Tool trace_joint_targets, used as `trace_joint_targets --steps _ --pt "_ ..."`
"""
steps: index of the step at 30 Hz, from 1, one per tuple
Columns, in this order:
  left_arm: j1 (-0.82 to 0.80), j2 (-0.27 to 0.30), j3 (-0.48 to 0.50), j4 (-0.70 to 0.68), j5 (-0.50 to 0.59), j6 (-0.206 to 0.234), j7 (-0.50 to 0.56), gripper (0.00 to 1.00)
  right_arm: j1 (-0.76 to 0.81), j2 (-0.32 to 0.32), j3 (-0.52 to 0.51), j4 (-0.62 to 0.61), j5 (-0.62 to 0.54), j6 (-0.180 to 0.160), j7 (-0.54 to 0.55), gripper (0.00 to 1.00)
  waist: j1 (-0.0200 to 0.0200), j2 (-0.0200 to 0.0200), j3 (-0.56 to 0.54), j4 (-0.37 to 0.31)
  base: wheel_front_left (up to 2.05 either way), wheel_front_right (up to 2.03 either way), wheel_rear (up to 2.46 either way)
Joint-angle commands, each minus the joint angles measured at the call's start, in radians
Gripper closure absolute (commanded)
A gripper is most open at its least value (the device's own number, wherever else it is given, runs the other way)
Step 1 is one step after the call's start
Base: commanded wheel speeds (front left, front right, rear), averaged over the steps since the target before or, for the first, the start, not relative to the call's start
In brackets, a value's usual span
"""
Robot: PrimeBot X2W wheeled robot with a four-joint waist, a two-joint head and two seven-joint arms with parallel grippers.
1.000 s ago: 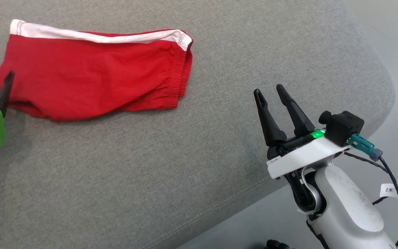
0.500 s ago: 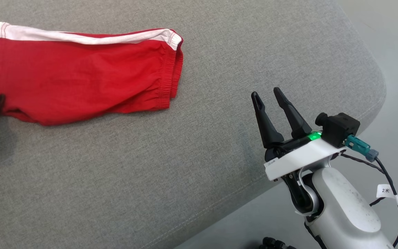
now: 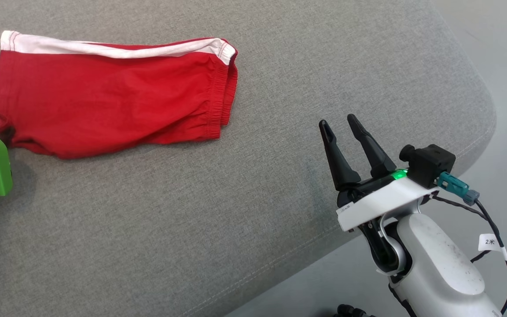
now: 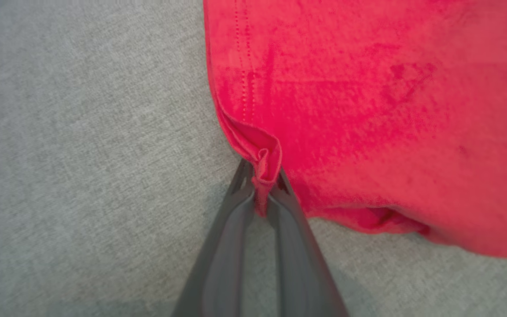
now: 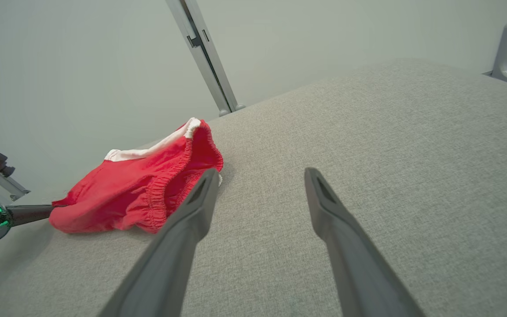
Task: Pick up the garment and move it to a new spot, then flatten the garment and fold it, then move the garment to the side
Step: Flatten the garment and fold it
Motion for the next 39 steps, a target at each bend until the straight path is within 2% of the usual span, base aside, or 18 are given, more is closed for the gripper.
trace_joint_targets --steps 1,8,19,30,39 --pt "0.005 0.008 -0.017 0.006 0.014 -0.001 -0.006 1.0 -0.013 -0.005 0.001 0.004 0.002 0.0 -0.004 0.0 0.0 0.0 0.0 0.001 0.0 0.0 0.0" --pt "-0.002 -0.005 -0.047 -0.01 0.014 -0.001 -0.039 1.0 -0.006 -0.011 -0.001 0.016 0.002 0.0 -0.004 0.0 0.0 0.0 -0.027 0.031 0.0 0.0 0.0" --pt "0.058 -0.039 -0.078 -0.051 -0.014 -0.001 -0.146 1.0 0.003 -0.042 -0.007 0.035 0.01 -0.001 -0.004 0.0 0.0 0.0 -0.092 0.129 0.0 0.0 0.0" --pt "0.159 -0.102 -0.1 -0.065 -0.035 0.0 -0.271 1.0 0.02 -0.072 -0.009 0.065 0.017 0.0 -0.004 0.0 0.0 0.0 -0.151 0.242 0.0 0.0 0.0" --pt "0.224 -0.158 -0.09 -0.061 -0.053 0.008 -0.354 1.0 0.025 -0.086 -0.01 0.085 0.018 0.0 -0.004 0.0 0.0 0.0 -0.164 0.287 0.0 0.0 0.0"
